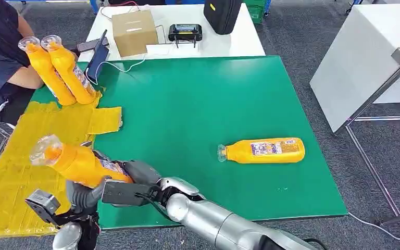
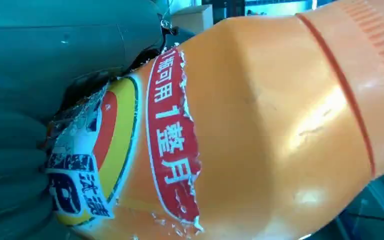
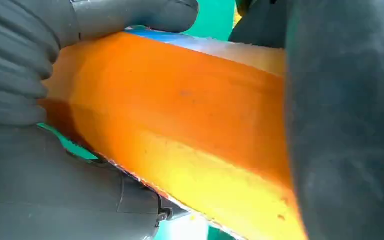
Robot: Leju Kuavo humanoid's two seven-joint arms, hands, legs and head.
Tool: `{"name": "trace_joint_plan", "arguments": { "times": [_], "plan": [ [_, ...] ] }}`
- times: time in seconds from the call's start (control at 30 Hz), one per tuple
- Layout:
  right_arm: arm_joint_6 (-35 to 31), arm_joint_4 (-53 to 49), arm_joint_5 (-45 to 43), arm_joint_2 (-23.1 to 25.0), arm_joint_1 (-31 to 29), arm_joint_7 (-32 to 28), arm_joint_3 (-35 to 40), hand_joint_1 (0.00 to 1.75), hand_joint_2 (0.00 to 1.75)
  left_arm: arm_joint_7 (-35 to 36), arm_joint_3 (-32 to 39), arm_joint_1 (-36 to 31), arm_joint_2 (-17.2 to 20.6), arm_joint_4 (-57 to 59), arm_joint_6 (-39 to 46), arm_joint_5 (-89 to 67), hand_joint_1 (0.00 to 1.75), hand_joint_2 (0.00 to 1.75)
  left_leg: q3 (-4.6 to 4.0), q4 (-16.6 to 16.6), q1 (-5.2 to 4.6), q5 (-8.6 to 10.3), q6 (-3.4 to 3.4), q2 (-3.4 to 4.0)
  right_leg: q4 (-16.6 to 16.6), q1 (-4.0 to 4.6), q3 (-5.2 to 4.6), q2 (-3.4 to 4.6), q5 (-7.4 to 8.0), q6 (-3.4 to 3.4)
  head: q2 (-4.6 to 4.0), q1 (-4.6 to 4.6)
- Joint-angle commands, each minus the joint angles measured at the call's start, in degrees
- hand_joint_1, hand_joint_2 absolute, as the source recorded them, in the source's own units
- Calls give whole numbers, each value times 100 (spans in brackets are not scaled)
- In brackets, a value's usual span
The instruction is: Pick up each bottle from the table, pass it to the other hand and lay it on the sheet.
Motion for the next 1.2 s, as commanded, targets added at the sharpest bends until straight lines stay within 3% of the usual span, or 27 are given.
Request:
{"name": "trace_joint_plan", "arguments": {
  "times": [0.03,0.1,0.27,0.43,0.73,0.83,0.93,1.0,1.1,1.13,1.17,1.2],
  "plan": [
    [-314,-150,785,-1013,-69,156,-1201,0,175,183,-69,-467,403,462,1894,-2709,175,175,12,-6,5,5,-1,-53,-11,2,31,-30,-6,-3,0,2],
    [-219,-165,953,-1440,-312,397,-1772,0,175,424,7,-427,654,682,2952,-4271,175,175,16,-7,2,4,1,-48,-12,-1,36,-23,-4,-1,0,7],
    [263,-683,1152,-2421,-650,539,-2580,0,175,858,281,-287,978,1310,3853,-5966,175,175,8,-3,-9,15,8,-58,-5,-10,28,-37,2,3,0,0],
    [760,-1526,1309,-3469,-531,684,-3166,0,175,1112,378,-199,1081,1605,4013,-6358,175,175,6,3,-11,12,11,-83,-6,-13,40,-55,0,13,0,2],
    [854,-1659,1392,-3457,-448,752,-3223,0,175,1163,369,-217,1069,1623,4039,-6425,175,175,-1,1,-29,12,9,-61,-4,-27,22,-42,9,10,0,-2],
    [877,-1908,1382,-3852,-392,780,-3283,0,175,1635,339,-172,1133,1781,4280,-7310,175,175,5,4,-25,8,6,-67,-2,-21,29,-36,5,7,0,0],
    [1124,-2259,1203,-4339,-316,804,-3534,0,175,2301,102,-236,1383,2260,4331,-8336,175,175,8,3,-27,9,9,-82,-4,-20,35,-51,1,11,0,-2],
    [1224,-2319,1160,-4484,-301,813,-3646,0,175,2765,-464,-321,1720,2571,4261,-8336,175,175,15,3,-23,7,10,-98,-9,-18,49,-55,-4,10,0,0],
    [1384,-2301,1140,-4564,-279,805,-3706,0,175,2924,-832,-510,1865,3110,3944,-8336,175,175,14,0,-28,10,12,-86,-5,-29,43,-47,-2,9,0,0],
    [1423,-2250,1166,-4545,-287,798,-3683,0,175,3077,-1021,-609,1957,3330,3801,-8336,30,175,8,-3,-32,16,14,-79,-5,-33,34,-52,4,12,0,0],
    [1456,-2162,1213,-4481,-298,785,-3642,0,175,3213,-1227,-782,2037,3678,3533,-8336,0,175,18,-7,-32,14,11,-77,-9,-33,43,-43,3,8,0,-2],
    [1468,-2101,1262,-4436,-289,774,-3597,0,175,3291,-1198,-889,1999,3933,3520,-8336,0,175,26,-10,-31,14,9,-74,-11,-33,49,-35,5,5,0,-2]
  ]
}}
